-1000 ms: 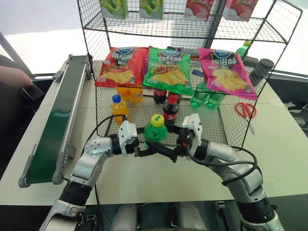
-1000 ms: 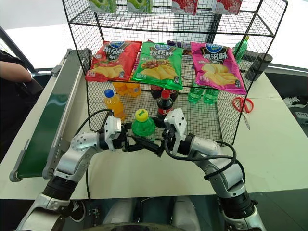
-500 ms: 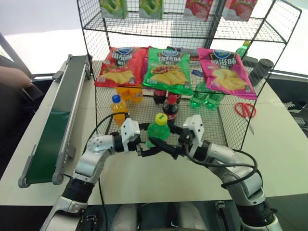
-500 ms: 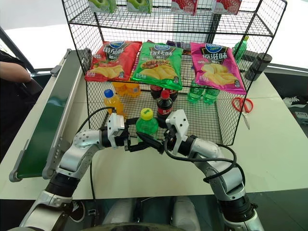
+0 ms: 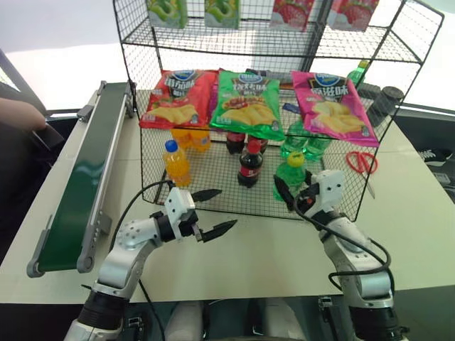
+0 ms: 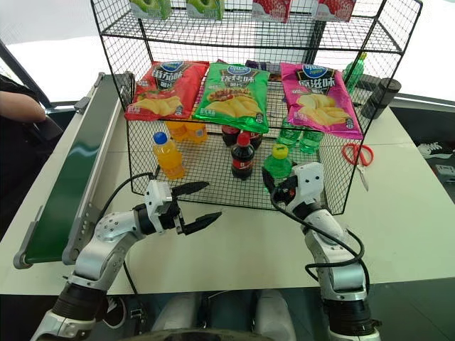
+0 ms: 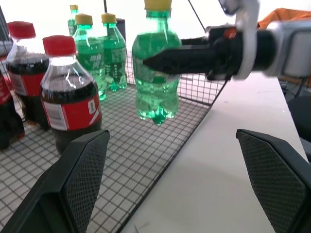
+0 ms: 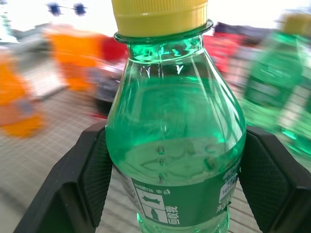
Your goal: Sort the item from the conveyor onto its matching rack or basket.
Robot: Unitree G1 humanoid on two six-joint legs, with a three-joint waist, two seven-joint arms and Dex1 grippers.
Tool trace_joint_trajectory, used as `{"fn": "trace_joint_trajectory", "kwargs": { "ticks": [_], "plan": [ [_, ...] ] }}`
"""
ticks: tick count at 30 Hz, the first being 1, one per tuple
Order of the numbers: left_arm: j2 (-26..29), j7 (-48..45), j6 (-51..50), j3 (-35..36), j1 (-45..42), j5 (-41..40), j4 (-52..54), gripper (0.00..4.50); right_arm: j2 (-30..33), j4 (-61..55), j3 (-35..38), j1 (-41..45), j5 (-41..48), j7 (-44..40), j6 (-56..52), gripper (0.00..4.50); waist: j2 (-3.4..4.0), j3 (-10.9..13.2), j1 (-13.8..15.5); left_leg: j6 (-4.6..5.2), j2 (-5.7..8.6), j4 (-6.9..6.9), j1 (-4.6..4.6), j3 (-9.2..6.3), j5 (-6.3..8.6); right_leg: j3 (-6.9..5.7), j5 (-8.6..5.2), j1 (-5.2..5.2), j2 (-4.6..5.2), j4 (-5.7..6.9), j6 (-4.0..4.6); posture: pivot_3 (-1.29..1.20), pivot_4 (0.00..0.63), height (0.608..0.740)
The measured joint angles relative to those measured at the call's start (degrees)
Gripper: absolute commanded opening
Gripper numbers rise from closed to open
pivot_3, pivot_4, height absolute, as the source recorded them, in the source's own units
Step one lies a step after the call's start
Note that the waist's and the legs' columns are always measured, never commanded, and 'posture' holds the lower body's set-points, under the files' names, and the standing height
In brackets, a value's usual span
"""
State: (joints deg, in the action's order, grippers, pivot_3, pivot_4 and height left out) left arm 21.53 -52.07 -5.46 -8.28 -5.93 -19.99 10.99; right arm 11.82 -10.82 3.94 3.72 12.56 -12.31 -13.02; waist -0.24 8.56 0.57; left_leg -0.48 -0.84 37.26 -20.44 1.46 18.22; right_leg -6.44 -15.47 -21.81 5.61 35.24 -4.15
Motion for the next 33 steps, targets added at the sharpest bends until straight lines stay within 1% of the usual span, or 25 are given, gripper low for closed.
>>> {"fn": "trace_joint_trajectory", "kwargs": {
  "ticks": [2,9,14,19,21,22,23,28,33],
  "plan": [
    [-0.4,0.3,-0.37,-0.23,0.07,-0.05,0.87,4.44,-1.02,5.04,1.64,1.73,-0.6,1.89,1.71,3.13,0.06,0.03,0.03,0.0,0.01,0.01,-0.01,0.01,0.0,0.0,0.0,0.0,-0.01,0.01,0.0,0.0,0.15,0.724],
    [-0.36,0.7,-0.58,-1.71,-0.38,0.34,1.13,4.44,-1.87,15.94,4.54,7.65,-1.29,4.11,8.84,3.13,0.13,0.02,0.05,0.0,0.01,0.01,-0.01,0.03,-0.01,0.01,0.0,0.0,-0.05,0.01,0.0,0.0,0.15,0.724],
    [-0.37,1.22,-0.57,-1.79,-1.2,0.59,1.13,4.44,-2.41,19.52,5.47,9.67,-1.13,4.64,11.0,3.13,0.14,0.01,0.02,0.0,0.01,0.01,0.0,0.04,-0.01,0.02,0.0,0.0,-0.03,0.01,0.0,0.0,0.15,0.724],
    [-0.45,1.38,-0.59,-2.08,-1.29,0.59,1.13,4.44,-2.74,20.1,5.84,9.86,-1.03,4.7,11.71,3.13,0.15,0.01,-0.01,0.0,0.01,0.01,0.0,0.04,-0.01,0.03,0.0,0.0,-0.02,0.01,0.0,0.0,0.15,0.724],
    [-0.46,1.38,-0.61,-2.2,-1.37,0.59,1.14,4.5,-2.88,20.1,5.92,9.83,-0.85,4.49,11.71,4.14,0.15,0.01,-0.01,0.0,0.01,0.01,0.0,0.04,-0.01,0.03,0.0,0.0,-0.03,0.01,0.0,0.0,0.15,0.724],
    [-0.47,1.37,-0.63,-2.24,-1.43,0.59,1.14,4.5,-2.88,20.09,5.96,9.81,-0.63,4.3,11.71,4.37,0.15,0.0,-0.01,0.0,0.0,0.01,0.01,0.04,-0.01,0.03,0.0,0.0,-0.02,0.01,0.0,0.0,0.15,0.724],
    [-0.47,1.36,-0.66,-2.28,-1.49,0.59,1.14,4.5,-2.89,20.03,5.96,9.76,-0.48,4.12,11.71,4.47,0.15,0.0,-0.01,0.0,0.0,0.0,0.01,0.04,-0.01,0.03,0.0,0.0,-0.02,0.01,0.0,0.0,0.15,0.724],
    [-0.47,1.29,-0.85,-2.54,-1.63,0.58,1.15,4.5,-2.81,16.99,5.83,7.6,-0.61,4.16,11.32,4.47,0.15,0.0,0.07,0.0,0.0,0.01,0.0,0.04,-0.01,0.04,0.0,0.01,0.0,0.01,0.0,0.0,0.15,0.724],
    [-0.32,1.24,-1.58,-2.61,-1.74,0.57,1.17,4.5,-1.16,9.02,5.63,2.28,-0.85,3.57,8.83,4.47,0.16,-0.01,0.1,0.0,0.0,0.01,0.02,0.04,-0.01,0.04,0.0,0.03,0.0,0.0,0.0,0.0,0.15,0.724]
  ]
}}
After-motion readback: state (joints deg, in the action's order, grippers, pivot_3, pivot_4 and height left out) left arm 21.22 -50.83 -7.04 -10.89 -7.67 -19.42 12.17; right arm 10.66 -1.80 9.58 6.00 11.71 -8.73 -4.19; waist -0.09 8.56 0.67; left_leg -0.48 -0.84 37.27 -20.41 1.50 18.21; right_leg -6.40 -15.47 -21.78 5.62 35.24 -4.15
